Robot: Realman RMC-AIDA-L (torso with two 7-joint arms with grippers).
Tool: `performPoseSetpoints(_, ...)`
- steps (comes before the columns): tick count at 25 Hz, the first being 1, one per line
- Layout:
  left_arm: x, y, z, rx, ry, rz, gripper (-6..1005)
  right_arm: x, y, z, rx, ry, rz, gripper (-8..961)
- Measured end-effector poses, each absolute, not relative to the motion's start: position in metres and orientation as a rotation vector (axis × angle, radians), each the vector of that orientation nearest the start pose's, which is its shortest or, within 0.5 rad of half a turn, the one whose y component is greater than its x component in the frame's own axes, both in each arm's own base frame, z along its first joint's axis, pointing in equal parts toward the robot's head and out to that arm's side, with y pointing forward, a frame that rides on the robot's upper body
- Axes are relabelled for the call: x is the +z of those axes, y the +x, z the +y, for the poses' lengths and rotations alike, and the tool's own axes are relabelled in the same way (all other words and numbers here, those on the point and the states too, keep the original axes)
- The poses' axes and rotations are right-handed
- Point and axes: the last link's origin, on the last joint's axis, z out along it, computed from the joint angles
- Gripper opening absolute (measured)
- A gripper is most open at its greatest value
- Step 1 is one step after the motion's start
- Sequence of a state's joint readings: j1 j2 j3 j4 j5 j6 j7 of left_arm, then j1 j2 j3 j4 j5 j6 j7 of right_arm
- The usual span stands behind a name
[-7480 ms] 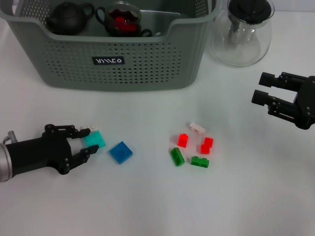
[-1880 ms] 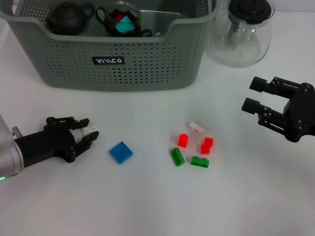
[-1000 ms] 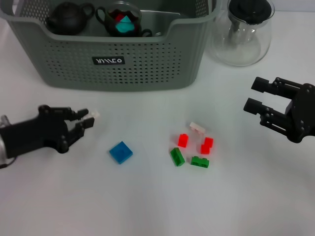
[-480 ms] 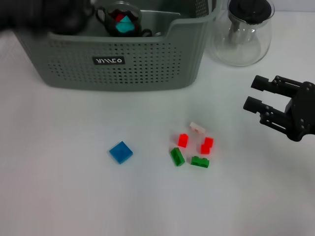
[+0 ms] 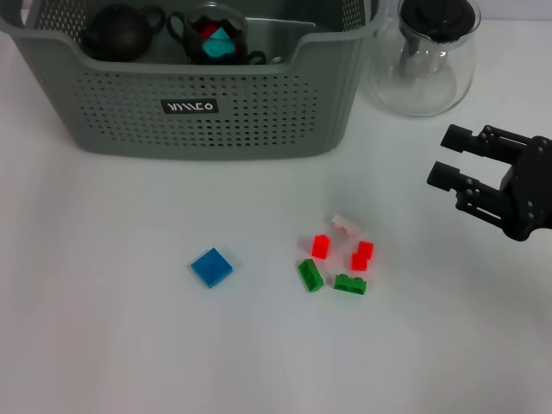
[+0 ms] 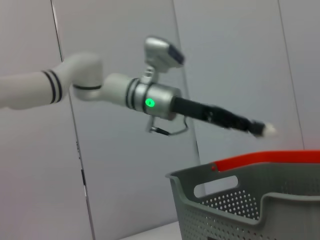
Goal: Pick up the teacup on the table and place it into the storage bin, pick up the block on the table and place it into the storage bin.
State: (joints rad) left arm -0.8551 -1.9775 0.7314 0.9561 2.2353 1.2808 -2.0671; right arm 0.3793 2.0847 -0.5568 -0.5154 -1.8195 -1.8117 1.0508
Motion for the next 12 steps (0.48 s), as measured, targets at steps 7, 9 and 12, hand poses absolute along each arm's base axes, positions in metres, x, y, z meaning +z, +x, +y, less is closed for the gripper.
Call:
performPoseSetpoints(7, 0.047, -0.151, 0.474, -0.101, -2.387, -0.692, 188, 0.011, 0.279, 0.269, 1.130, -2.537, 0.414, 548)
performPoseSetpoints(9, 0.036, -0.152, 0.476, -0.042, -2.374, -0.709, 188, 0.011, 0.279, 0.269, 1.130, -2.537, 0.414, 549)
performPoseSetpoints(12, 0.028, -0.154, 0.480, 0.007, -2.354, -0.742, 188, 0.011, 0.279, 0.269, 1.130, -2.537, 0.414, 549)
